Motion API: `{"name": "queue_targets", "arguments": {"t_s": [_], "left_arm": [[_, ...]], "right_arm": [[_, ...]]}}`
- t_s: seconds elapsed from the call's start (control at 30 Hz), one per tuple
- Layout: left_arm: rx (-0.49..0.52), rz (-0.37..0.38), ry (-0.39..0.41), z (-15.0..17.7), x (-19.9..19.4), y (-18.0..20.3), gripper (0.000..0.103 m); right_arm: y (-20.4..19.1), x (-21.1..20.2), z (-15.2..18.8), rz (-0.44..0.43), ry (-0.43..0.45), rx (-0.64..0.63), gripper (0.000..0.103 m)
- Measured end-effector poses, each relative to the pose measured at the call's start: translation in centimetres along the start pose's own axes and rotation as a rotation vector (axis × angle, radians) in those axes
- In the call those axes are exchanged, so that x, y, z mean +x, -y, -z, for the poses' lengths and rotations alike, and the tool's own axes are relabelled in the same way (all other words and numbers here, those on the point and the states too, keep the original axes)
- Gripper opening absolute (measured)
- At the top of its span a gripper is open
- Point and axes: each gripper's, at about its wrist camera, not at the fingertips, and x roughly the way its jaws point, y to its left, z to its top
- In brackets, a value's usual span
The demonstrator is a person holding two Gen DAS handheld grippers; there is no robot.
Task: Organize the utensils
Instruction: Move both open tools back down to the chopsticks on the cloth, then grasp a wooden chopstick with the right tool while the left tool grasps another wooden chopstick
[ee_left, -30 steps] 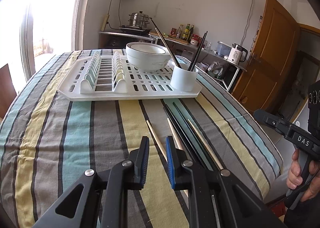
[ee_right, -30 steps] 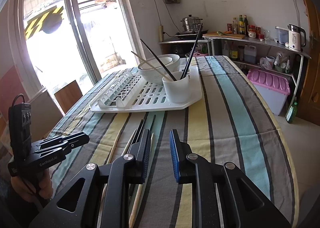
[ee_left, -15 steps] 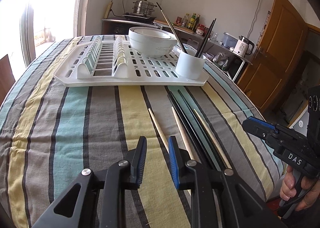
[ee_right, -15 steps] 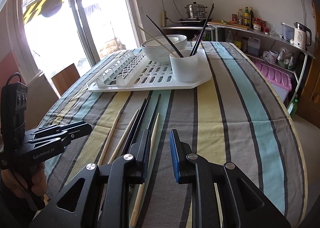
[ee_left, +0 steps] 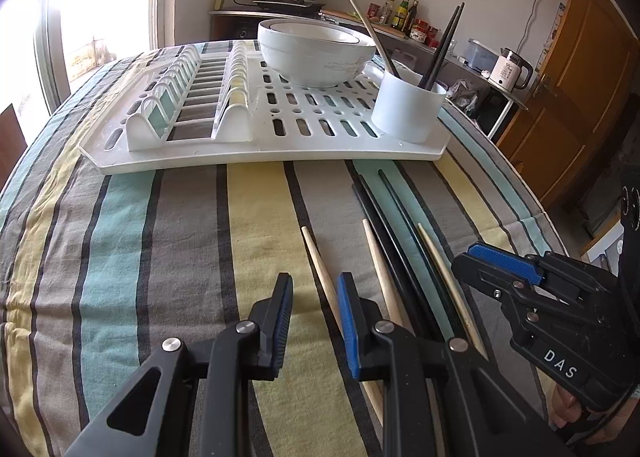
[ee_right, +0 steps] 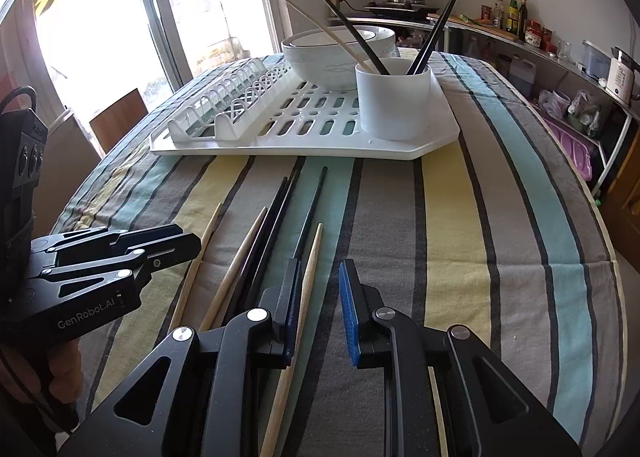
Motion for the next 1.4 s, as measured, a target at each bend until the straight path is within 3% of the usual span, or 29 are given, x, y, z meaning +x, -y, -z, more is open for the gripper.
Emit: {"name": "queue_targets", "arguments": {"t_s": [0.4, 0.67, 0.83, 1.13, 1.4], "left_arm": [[0.079, -0.048, 0.005, -0.8, 1.0, 1.0, 0.023], [0.168, -0.005, 0.004, -0.9, 1.8, 2.8, 0.022], [0.209, -0.043, 0.002, -1.0, 2.0, 3.2, 0.011], [0.247, -0.053, -0.018, -1.2, 2.1, 3.4, 0.005], [0.231, -0.020, 0.011, -2.8, 0.5, 3.0, 0.005]], "right_arm": [[0.8, 1.1, -0.3, 0.059, -0.042, -0.033, 0.020], [1.9, 0.7, -0.1, 0.095, -0.048, -0.021, 0.020], [1.1, 1.2, -0.5, 0.121, -0.061, -0.045, 0.015], [1.0, 1.5, -0.9, 0.103, -0.076, -0.045, 0.005], [1.8, -1.2, -2.4, 0.064, 0.019, -0.002, 0.005]]}}
